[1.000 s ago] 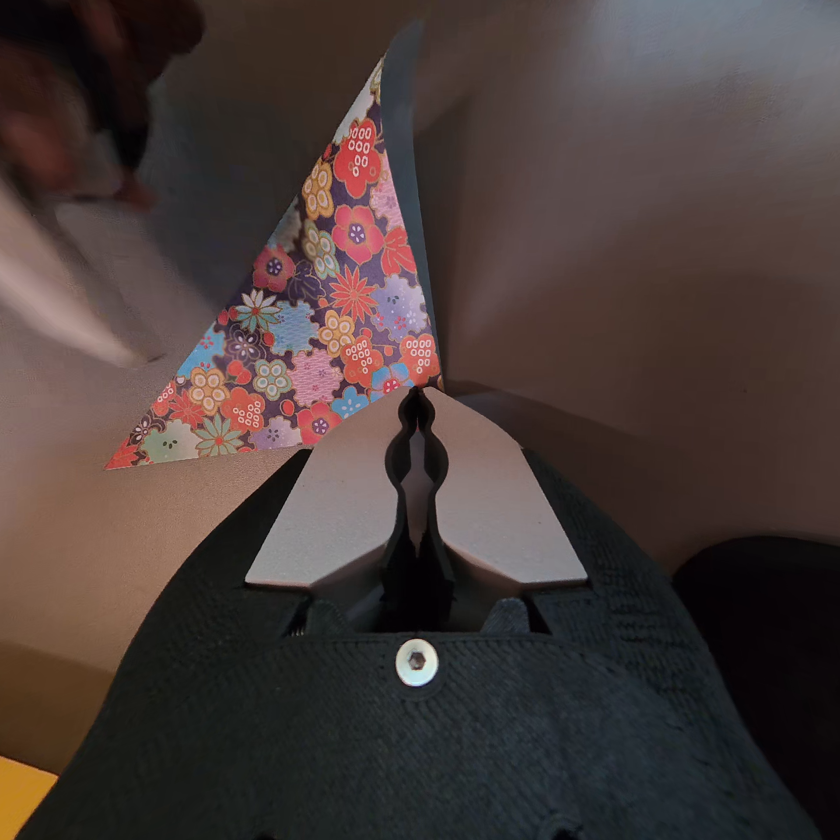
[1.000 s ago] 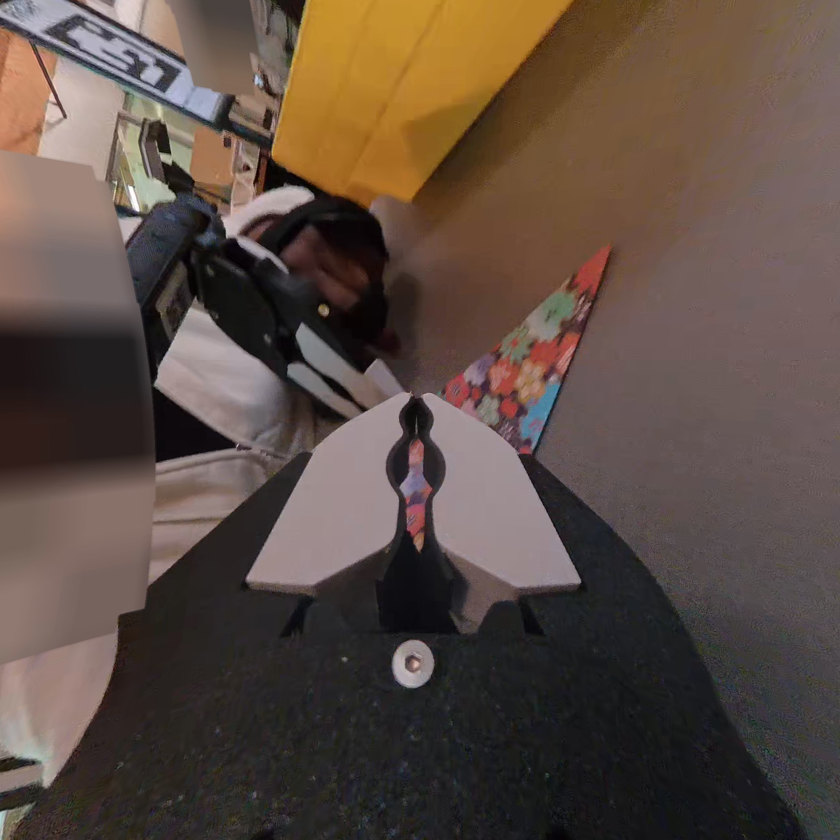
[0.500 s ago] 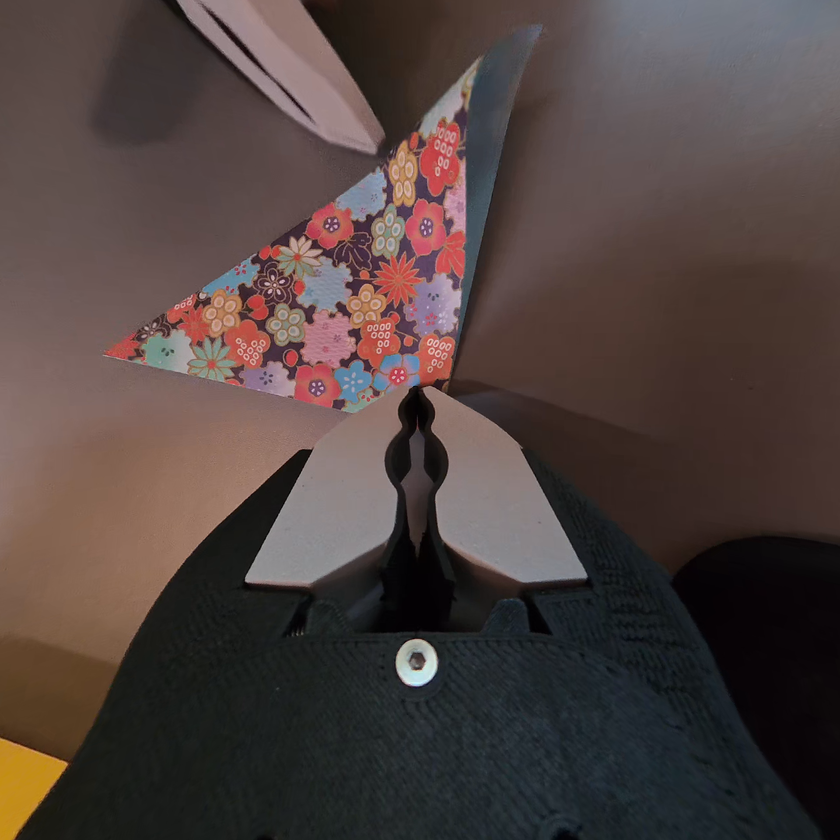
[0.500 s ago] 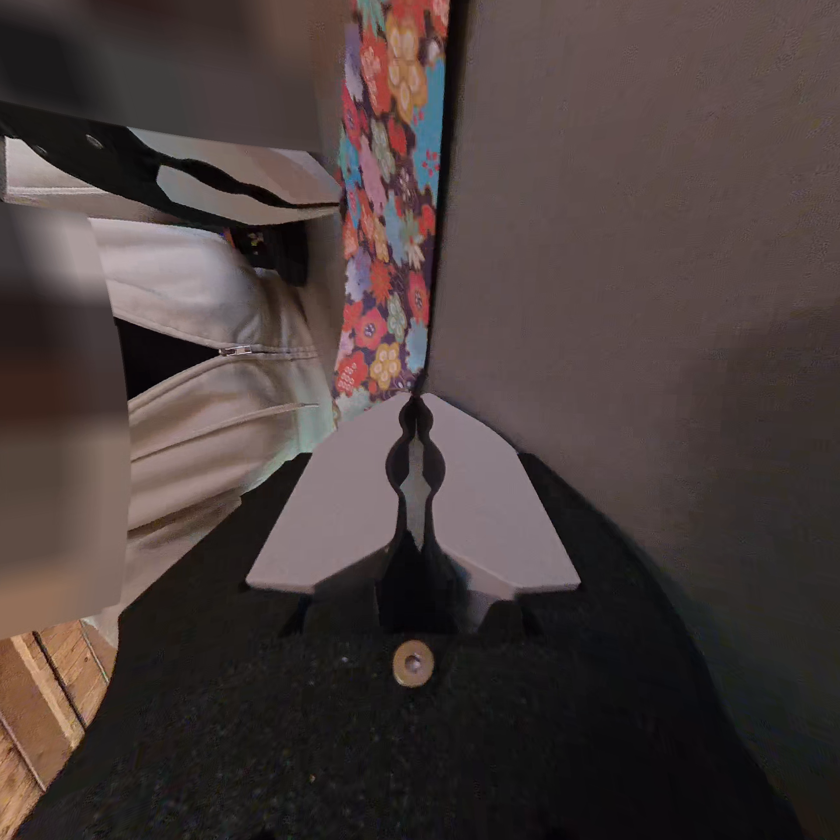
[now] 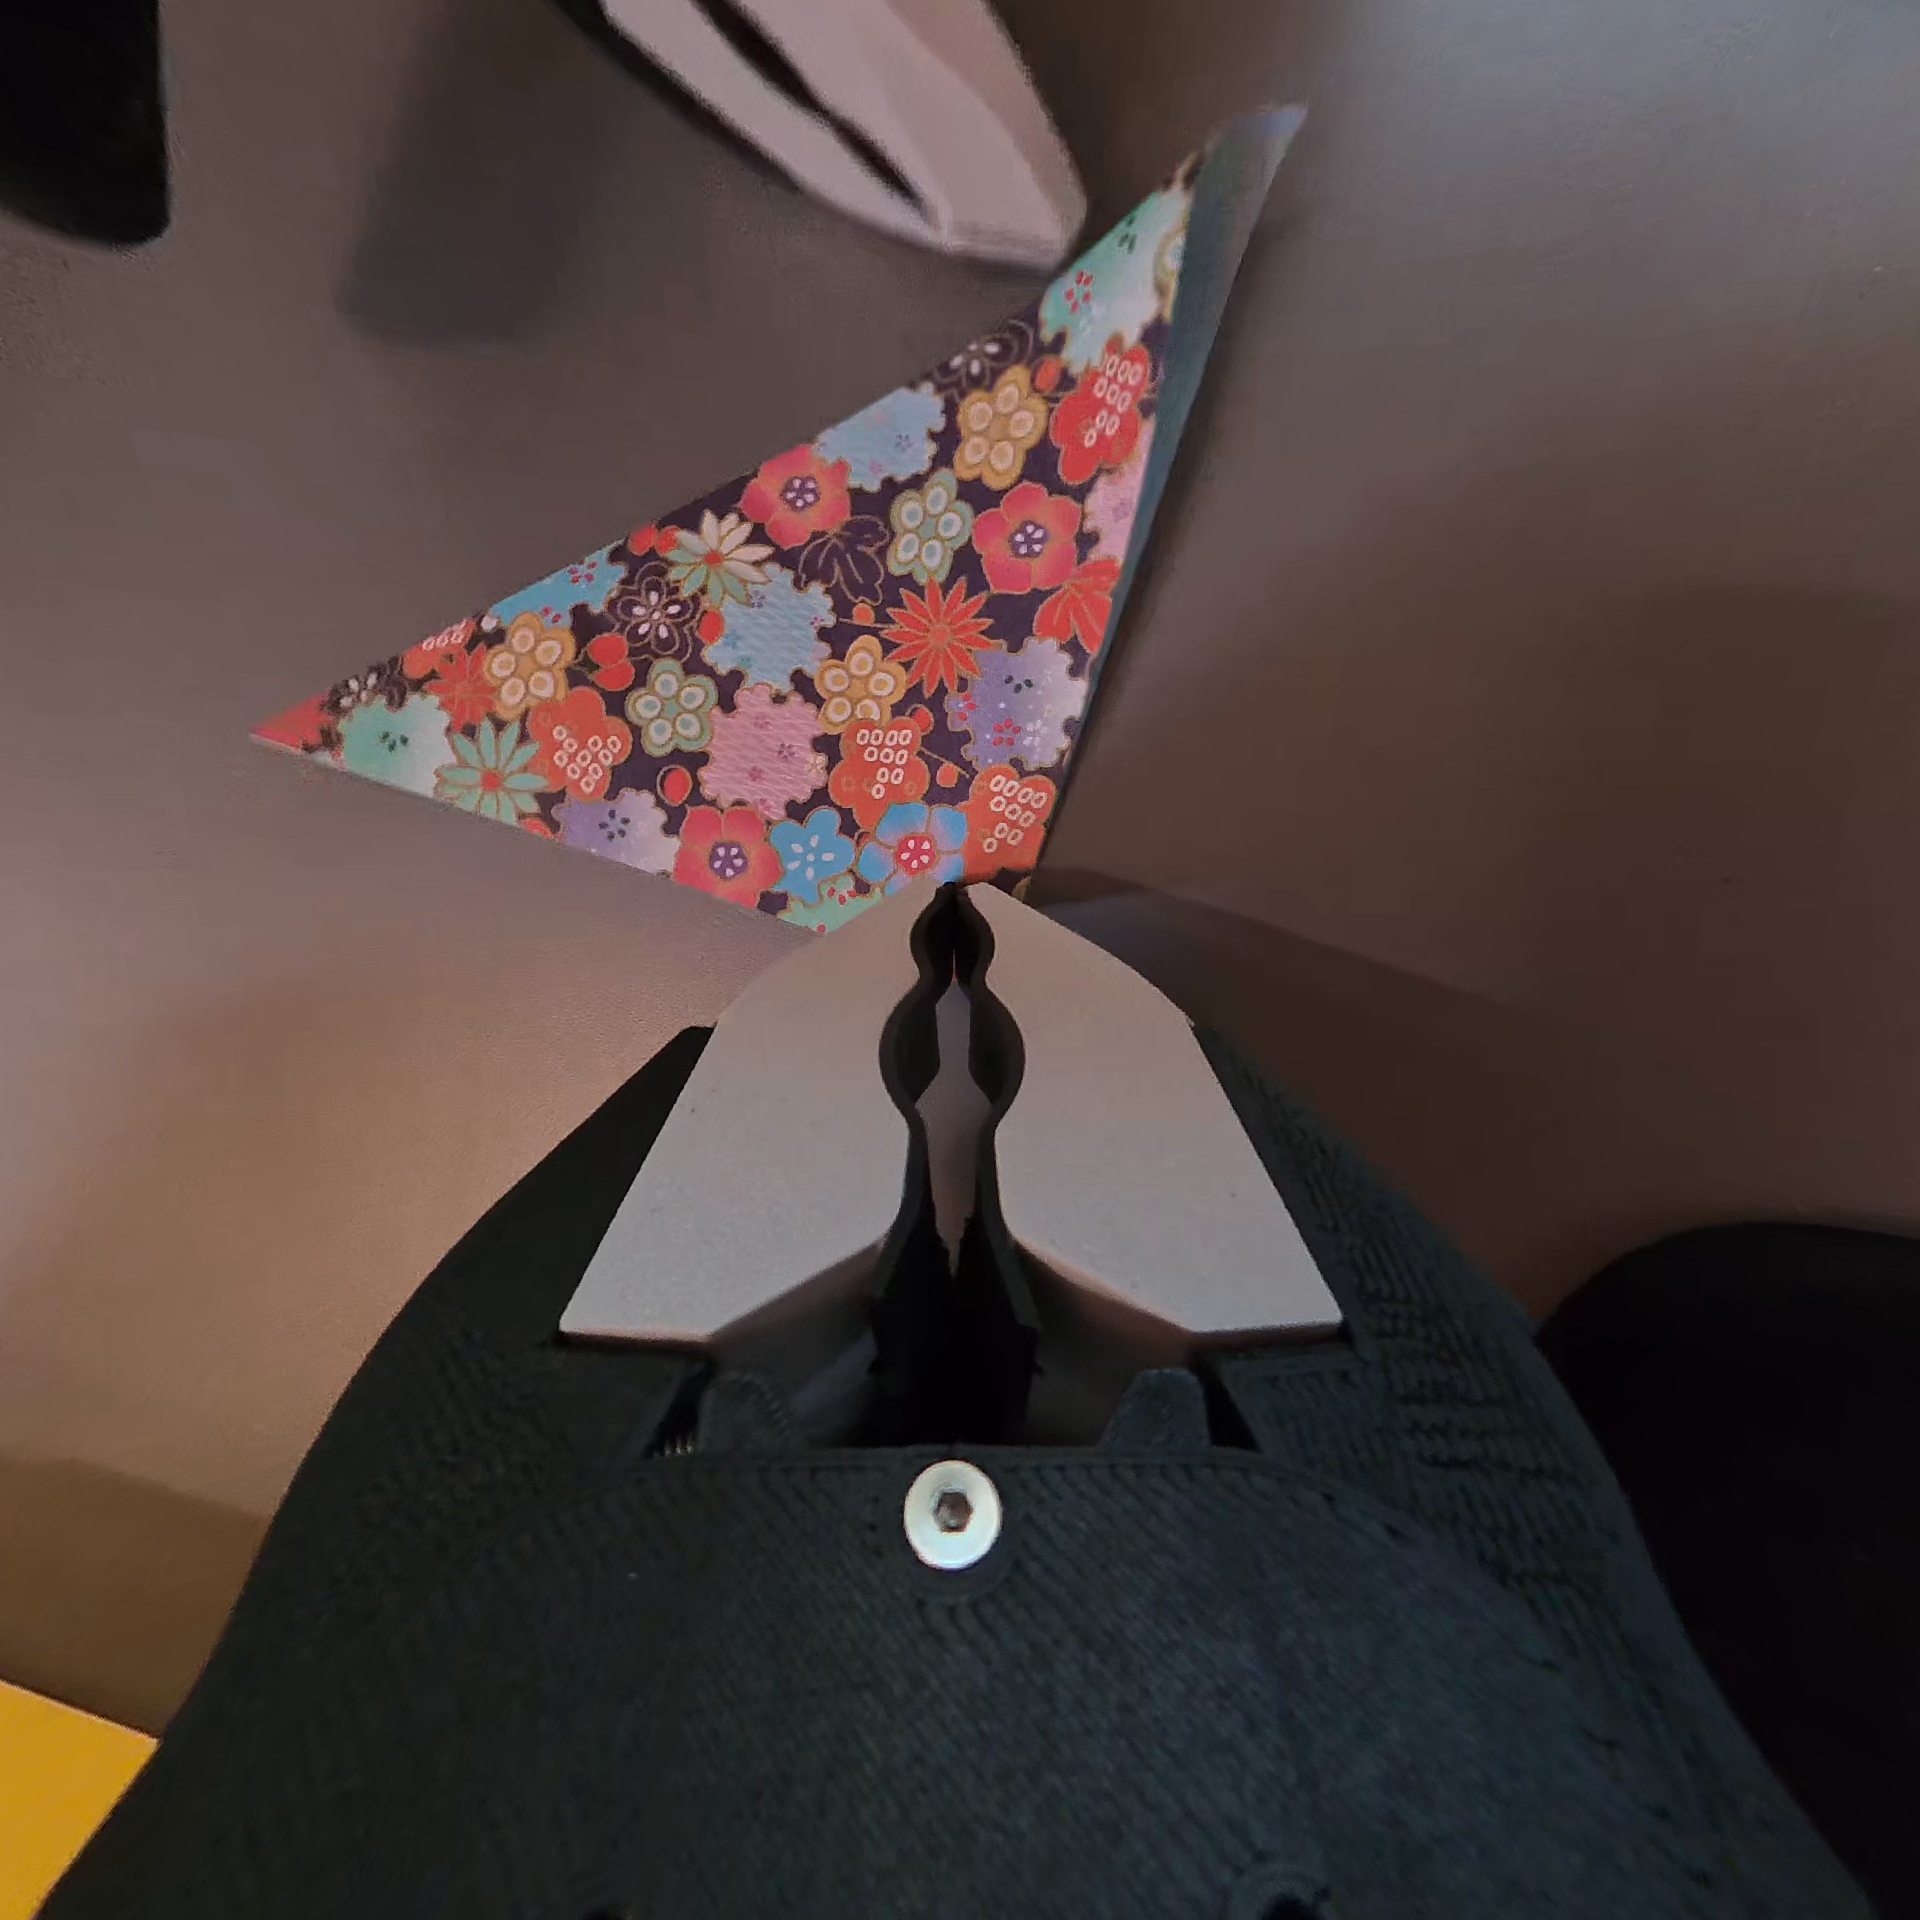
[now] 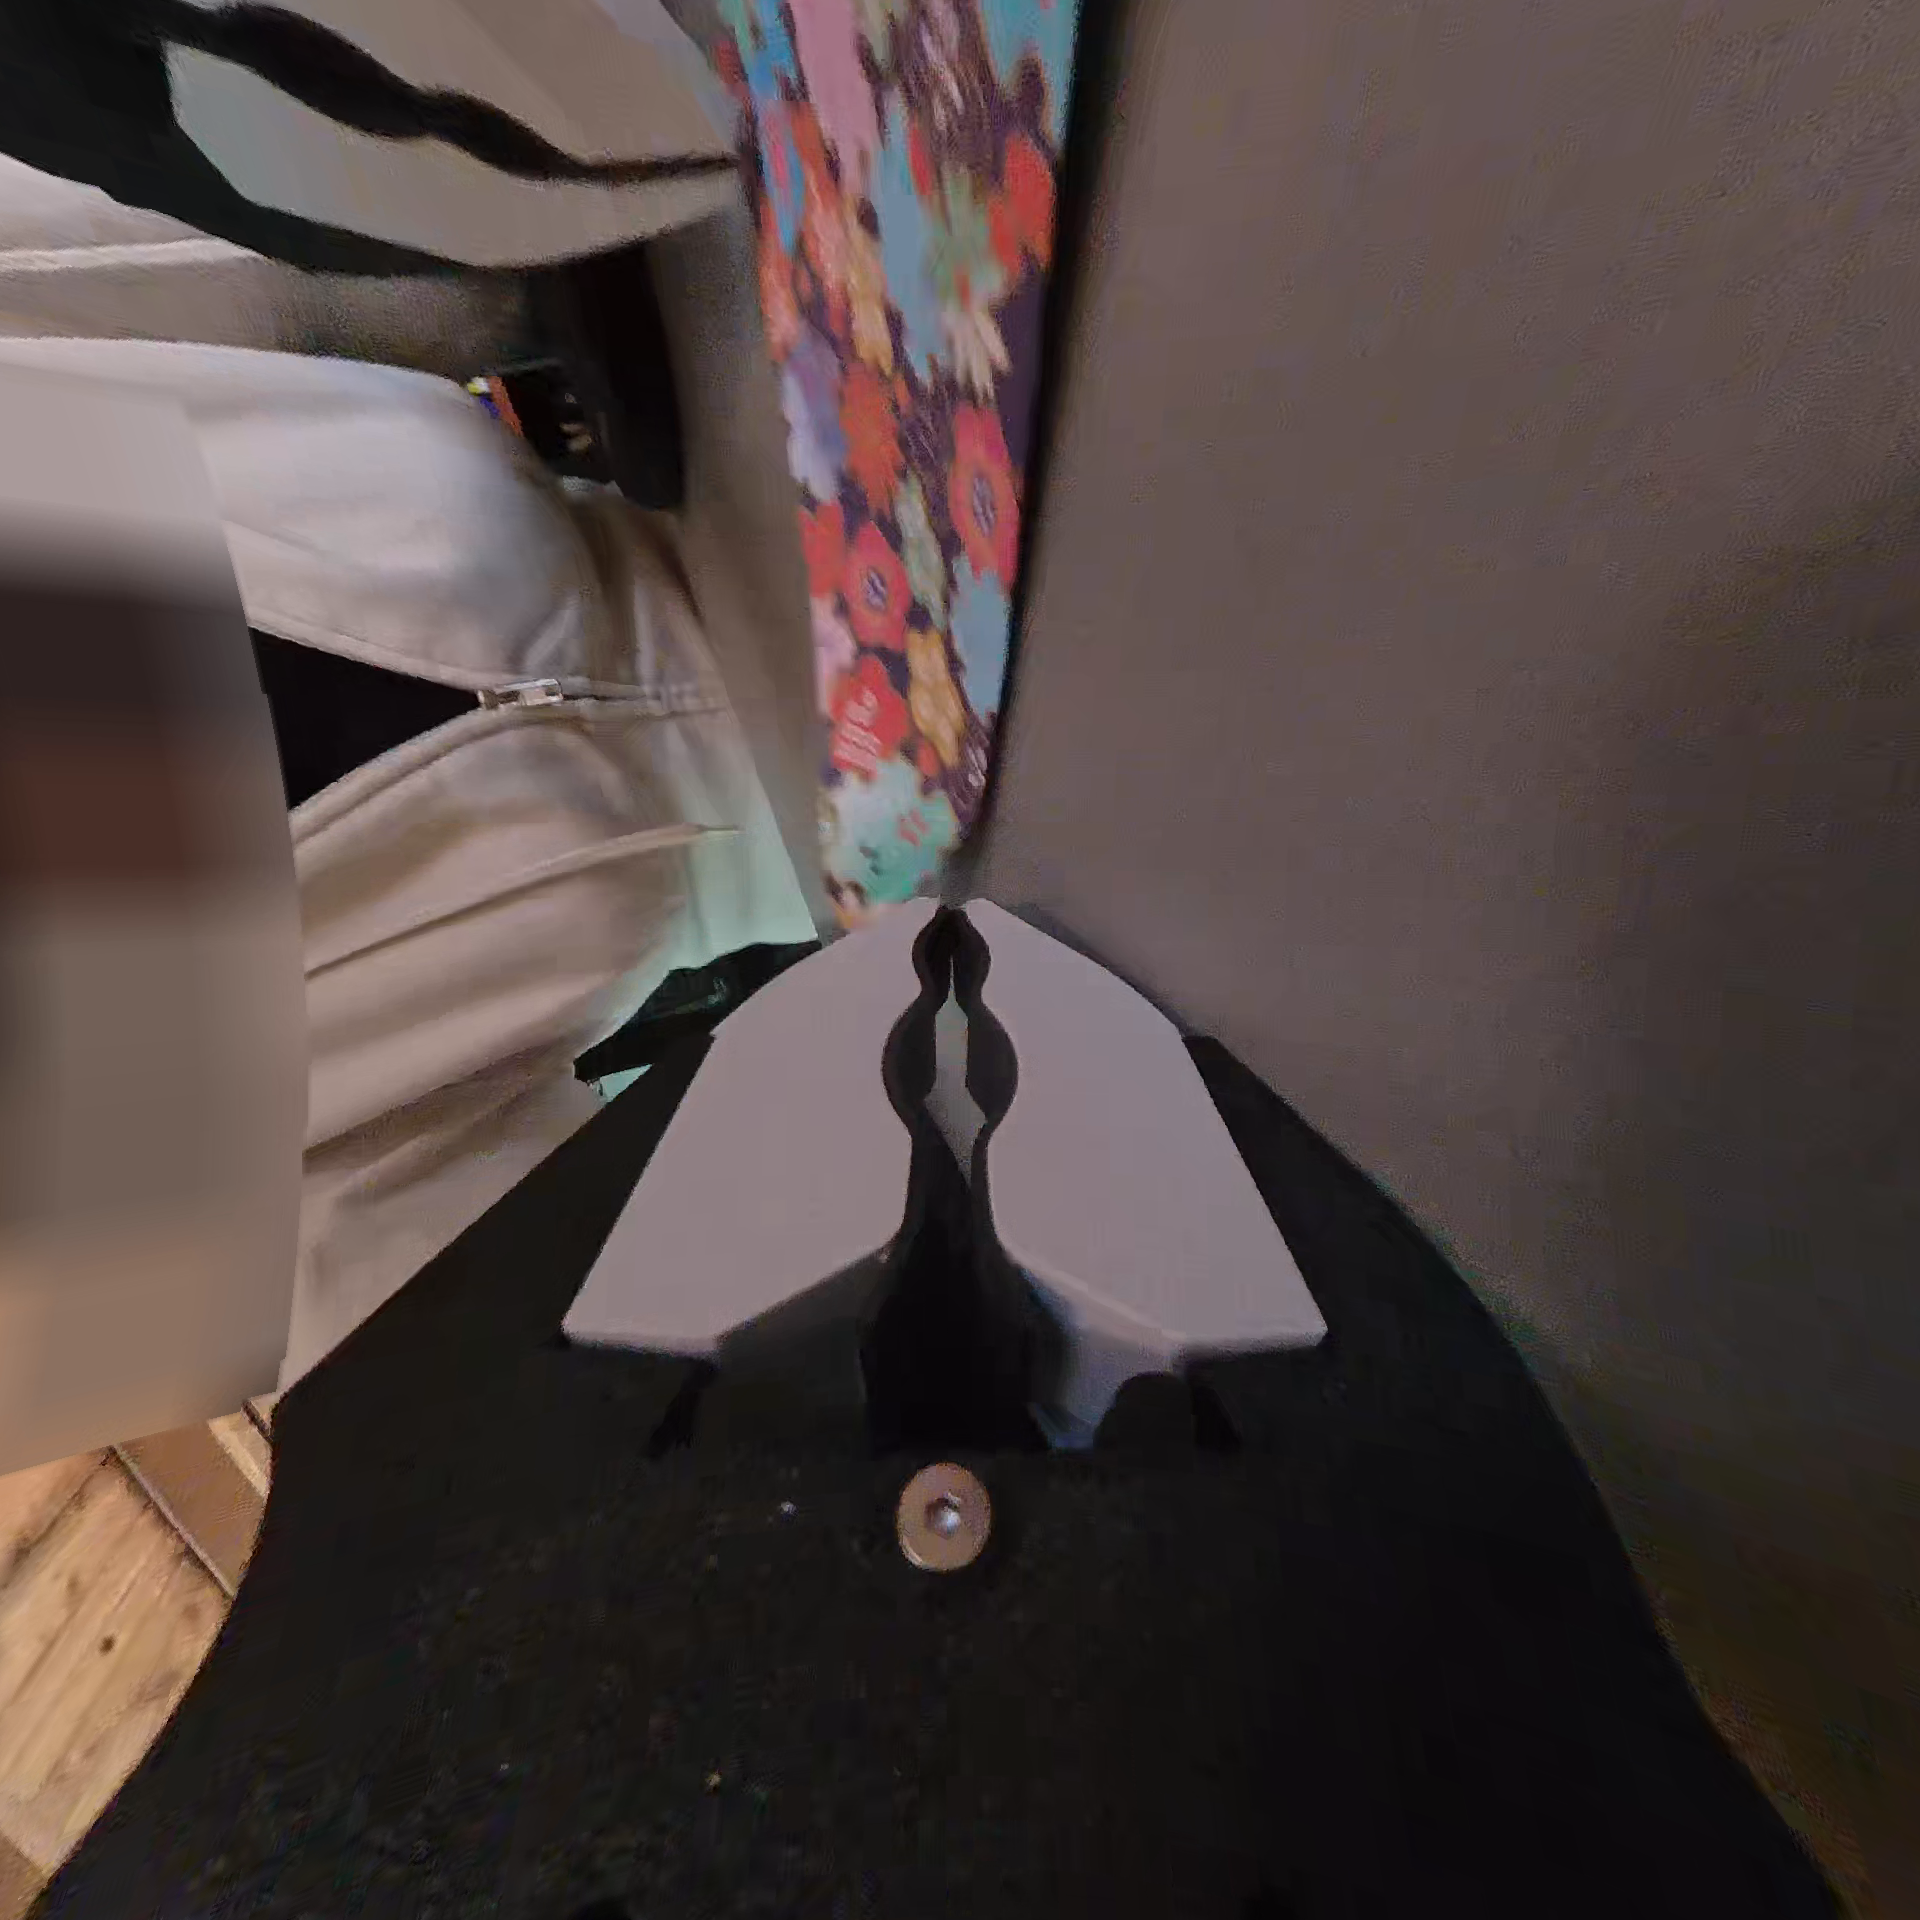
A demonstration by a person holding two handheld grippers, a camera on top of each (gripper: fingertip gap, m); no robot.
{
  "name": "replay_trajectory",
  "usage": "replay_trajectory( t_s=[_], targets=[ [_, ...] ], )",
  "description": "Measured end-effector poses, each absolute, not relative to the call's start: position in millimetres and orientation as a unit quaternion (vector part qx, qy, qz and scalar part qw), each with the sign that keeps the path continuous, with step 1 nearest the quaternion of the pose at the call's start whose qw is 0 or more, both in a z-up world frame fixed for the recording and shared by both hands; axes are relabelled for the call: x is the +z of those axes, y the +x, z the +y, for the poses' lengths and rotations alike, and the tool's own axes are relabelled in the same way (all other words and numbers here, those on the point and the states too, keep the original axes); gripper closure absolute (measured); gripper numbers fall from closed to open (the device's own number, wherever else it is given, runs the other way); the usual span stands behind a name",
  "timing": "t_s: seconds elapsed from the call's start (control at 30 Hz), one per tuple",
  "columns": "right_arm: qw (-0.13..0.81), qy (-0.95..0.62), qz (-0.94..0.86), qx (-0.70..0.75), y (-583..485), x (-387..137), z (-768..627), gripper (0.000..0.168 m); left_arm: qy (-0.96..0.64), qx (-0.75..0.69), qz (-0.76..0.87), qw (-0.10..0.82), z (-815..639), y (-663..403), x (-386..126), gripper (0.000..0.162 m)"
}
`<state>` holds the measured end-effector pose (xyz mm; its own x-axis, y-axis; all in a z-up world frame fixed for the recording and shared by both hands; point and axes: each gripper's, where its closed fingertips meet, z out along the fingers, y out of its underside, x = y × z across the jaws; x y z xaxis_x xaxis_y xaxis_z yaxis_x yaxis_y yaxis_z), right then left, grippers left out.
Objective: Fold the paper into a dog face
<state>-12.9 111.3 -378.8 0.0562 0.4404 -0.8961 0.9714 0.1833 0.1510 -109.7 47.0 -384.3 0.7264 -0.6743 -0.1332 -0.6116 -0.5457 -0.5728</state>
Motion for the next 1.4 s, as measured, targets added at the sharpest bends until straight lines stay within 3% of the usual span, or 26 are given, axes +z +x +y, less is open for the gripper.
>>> replay_trajectory(
  t_s=[0.07, 0.23, 0.4, 0.63, 0.8, 0.97, 1.23, 1.33, 1.4],
  targets=[
    [0.438, 0.578, 0.640, -0.254, 2, -380, 125, 0.168, -0.877, -0.050, 0.368, 0.304, 47, -110, -384, 0.162],
    [0.415, 0.509, 0.658, -0.369, -44, -345, 79, 0.168, -0.877, -0.046, 0.371, 0.302, 47, -110, -384, 0.162],
    [0.468, 0.517, 0.655, -0.291, -23, -376, 65, 0.168, -0.877, -0.047, 0.370, 0.302, 47, -110, -384, 0.162],
    [0.462, 0.540, 0.667, -0.224, 24, -379, 103, 0.168, -0.876, -0.050, 0.372, 0.301, 47, -110, -385, 0.162],
    [0.438, 0.476, 0.678, -0.349, -23, -343, 72, 0.168, -0.876, -0.043, 0.376, 0.299, 47, -110, -385, 0.162],
    [0.454, 0.493, 0.676, -0.306, -28, -377, 65, 0.168, -0.876, -0.045, 0.374, 0.302, 47, -110, -385, 0.162],
    [0.452, 0.531, 0.649, -0.304, 24, -378, 89, 0.168, -0.876, -0.050, 0.372, 0.303, 47, -110, -385, 0.162],
    [0.400, 0.540, 0.683, -0.285, 37, -381, 99, 0.168, -0.872, -0.044, 0.380, 0.306, 47, -110, -384, 0.162],
    [0.335, 0.527, 0.695, -0.357, 25, -361, 87, 0.168, -0.867, -0.042, 0.388, 0.311, 48, -110, -384, 0.162]
  ],
)
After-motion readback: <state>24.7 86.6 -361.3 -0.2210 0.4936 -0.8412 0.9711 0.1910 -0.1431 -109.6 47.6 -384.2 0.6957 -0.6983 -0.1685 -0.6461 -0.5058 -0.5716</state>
